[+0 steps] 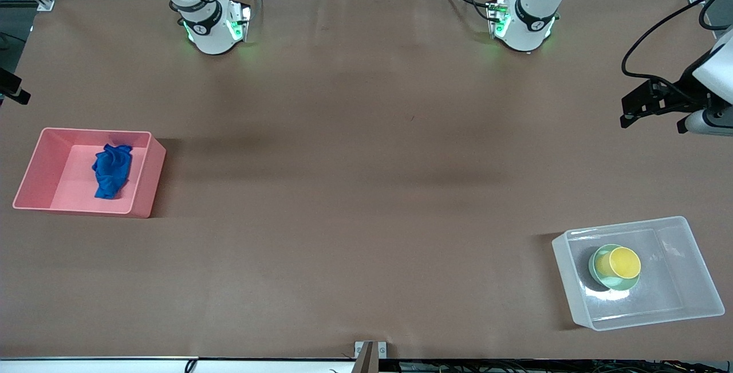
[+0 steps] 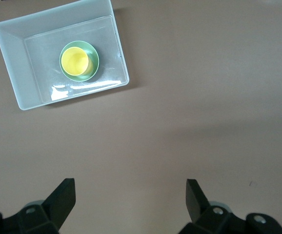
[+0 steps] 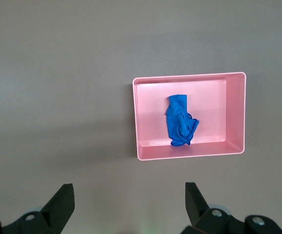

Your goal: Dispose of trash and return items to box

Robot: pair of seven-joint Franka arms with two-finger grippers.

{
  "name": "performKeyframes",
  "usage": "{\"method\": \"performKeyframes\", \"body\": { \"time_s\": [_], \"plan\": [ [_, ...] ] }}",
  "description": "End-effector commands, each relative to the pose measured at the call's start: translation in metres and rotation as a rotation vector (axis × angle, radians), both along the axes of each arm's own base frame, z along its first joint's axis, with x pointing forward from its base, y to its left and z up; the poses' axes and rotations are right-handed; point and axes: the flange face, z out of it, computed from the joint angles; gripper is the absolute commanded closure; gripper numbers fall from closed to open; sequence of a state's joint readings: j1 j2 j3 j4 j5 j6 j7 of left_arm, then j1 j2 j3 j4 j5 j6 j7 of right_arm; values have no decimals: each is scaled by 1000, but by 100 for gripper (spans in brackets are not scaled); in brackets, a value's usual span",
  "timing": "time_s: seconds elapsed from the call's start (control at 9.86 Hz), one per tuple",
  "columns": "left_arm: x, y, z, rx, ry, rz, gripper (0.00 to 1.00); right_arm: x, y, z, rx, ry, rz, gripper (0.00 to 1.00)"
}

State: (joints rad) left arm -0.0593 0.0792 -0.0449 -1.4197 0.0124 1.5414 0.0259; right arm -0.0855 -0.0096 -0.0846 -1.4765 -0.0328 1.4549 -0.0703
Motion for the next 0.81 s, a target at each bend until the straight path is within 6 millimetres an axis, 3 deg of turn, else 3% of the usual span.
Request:
{"method": "performKeyframes", "body": {
  "time_s": [0.0, 0.71],
  "plan": [
    [-6, 4, -17, -6, 42, 22, 0, -8, -1, 3, 11, -3, -3, 0],
    [-10, 8, -18, -42, 52, 75, 0, -8, -1, 3, 11, -3, -3, 0]
  ]
}}
